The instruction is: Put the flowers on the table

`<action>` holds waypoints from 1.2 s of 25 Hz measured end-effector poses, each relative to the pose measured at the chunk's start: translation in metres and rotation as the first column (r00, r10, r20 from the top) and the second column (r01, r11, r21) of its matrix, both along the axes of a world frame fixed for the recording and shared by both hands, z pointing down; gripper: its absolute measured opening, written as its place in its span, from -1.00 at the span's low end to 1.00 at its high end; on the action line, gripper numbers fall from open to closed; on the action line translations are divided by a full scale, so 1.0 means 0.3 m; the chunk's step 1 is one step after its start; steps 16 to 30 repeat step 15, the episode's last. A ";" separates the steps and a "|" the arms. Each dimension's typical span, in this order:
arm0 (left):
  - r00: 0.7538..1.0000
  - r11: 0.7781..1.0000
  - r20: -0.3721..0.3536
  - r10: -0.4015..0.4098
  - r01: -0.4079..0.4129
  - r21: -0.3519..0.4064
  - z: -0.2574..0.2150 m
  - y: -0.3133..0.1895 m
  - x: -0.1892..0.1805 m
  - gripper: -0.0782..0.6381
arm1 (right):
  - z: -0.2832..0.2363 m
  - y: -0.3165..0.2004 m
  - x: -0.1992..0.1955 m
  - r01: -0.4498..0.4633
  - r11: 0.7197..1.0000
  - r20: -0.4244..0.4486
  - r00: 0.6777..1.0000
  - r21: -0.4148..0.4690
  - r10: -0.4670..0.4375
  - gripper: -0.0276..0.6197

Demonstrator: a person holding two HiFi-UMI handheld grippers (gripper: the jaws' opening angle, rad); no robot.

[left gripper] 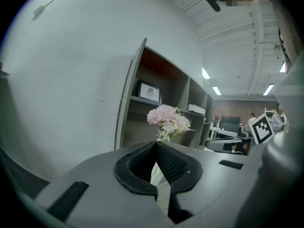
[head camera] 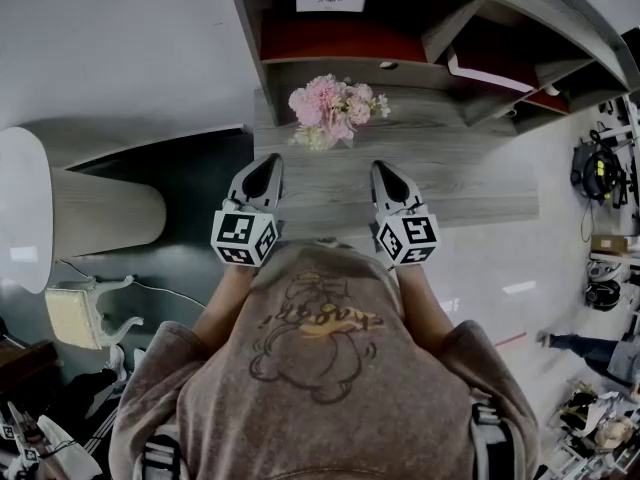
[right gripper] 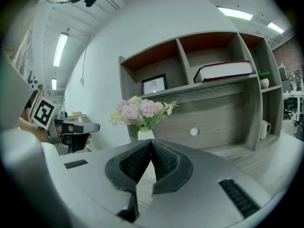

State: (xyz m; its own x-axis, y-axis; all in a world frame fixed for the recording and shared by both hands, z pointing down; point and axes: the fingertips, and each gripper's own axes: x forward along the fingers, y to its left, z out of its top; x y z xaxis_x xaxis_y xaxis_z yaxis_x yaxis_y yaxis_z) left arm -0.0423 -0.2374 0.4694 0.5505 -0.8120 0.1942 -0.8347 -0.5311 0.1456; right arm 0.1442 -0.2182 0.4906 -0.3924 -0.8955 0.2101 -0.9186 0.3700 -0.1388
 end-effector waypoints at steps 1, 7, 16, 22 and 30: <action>1.000 1.000 0.001 0.001 -0.001 0.001 -0.003 0.000 0.001 -0.74 | -0.002 0.000 0.001 0.001 1.000 -0.001 1.000 0.001 -0.001 -0.91; 1.000 1.000 0.000 0.005 -0.005 -0.001 -0.005 -0.005 0.005 -0.74 | -0.008 -0.006 -0.001 0.002 1.000 -0.005 1.000 0.001 -0.002 -0.91; 1.000 1.000 0.016 0.003 -0.002 -0.031 0.019 -0.011 -0.001 -0.74 | 0.009 -0.010 -0.009 0.007 1.000 -0.008 1.000 -0.019 -0.008 -0.91; 1.000 1.000 0.016 0.003 -0.002 -0.031 0.019 -0.011 -0.001 -0.74 | 0.009 -0.010 -0.009 0.007 1.000 -0.008 1.000 -0.019 -0.008 -0.91; 1.000 1.000 0.016 0.003 -0.002 -0.031 0.019 -0.011 -0.001 -0.74 | 0.009 -0.010 -0.009 0.007 1.000 -0.008 1.000 -0.019 -0.008 -0.91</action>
